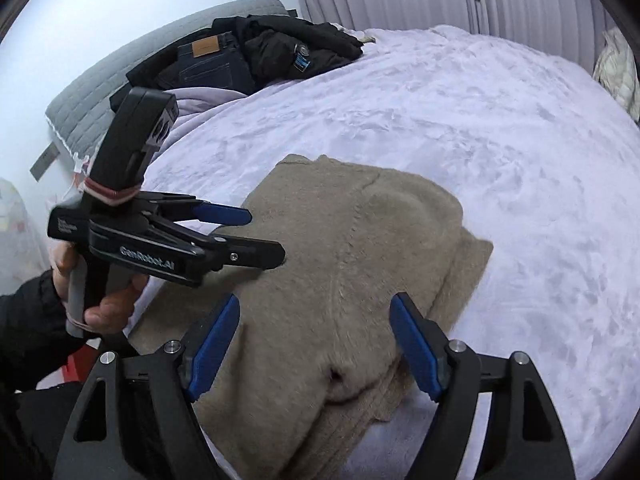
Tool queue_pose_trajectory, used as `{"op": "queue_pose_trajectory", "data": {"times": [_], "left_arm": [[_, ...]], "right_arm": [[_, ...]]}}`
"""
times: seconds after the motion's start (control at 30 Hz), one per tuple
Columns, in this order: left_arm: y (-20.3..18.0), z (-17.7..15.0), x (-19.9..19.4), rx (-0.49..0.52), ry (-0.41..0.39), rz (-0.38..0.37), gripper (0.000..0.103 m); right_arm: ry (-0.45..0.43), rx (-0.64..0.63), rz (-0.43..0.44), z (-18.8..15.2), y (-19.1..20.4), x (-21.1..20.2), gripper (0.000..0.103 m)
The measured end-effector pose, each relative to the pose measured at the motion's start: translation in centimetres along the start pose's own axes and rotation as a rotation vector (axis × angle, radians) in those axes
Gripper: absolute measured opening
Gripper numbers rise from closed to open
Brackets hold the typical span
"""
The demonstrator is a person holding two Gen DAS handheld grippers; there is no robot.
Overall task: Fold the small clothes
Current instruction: 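Press and smooth the folded sweater with both open grippers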
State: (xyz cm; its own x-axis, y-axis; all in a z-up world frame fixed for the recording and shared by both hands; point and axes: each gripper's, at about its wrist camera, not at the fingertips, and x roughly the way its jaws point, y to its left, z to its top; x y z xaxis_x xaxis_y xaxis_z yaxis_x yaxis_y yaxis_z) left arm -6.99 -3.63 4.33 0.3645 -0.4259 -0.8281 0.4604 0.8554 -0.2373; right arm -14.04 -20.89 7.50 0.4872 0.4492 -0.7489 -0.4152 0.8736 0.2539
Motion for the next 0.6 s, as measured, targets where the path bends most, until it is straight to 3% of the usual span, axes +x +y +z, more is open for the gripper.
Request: {"op": "queue_pose_trajectory", "data": {"times": [0.1,0.17,0.27,0.33,0.43,0.53,0.6], "left_arm": [[-1.0,0.4,-0.9,0.037,0.001,0.025,0.087],[-0.7,1.8,-2.6,0.020,-0.040,-0.020,0.087],[0.7,4.9,-3.5,-0.018,-0.094,0.020,0.087],[2.1,6.8,-2.2,-0.057,-0.061,0.031,0.087],[3.2,8.2,1.8,-0.057,0.055,0.074,0.087],[3.9,7.5,5.4,-0.039,0.165,0.167,0.088],[4.4,6.9,5.4,-0.031,0.152,0.152,0.089]], "right_arm": [[-0.002,-0.013,-0.015,-0.3,-0.1,-0.2,0.080],[-0.018,-0.045,-0.025,0.1,0.1,-0.9,0.080],[-0.037,-0.122,-0.031,1.7,0.5,-1.1,0.080],[-0.032,-0.184,-0.017,3.3,0.5,-0.3,0.080],[0.006,-0.212,0.024,6.1,-0.3,2.5,0.080],[0.119,-0.215,0.036,7.5,-1.4,6.7,0.080],[0.195,-0.284,0.003,6.7,-1.7,9.0,0.080]]}}
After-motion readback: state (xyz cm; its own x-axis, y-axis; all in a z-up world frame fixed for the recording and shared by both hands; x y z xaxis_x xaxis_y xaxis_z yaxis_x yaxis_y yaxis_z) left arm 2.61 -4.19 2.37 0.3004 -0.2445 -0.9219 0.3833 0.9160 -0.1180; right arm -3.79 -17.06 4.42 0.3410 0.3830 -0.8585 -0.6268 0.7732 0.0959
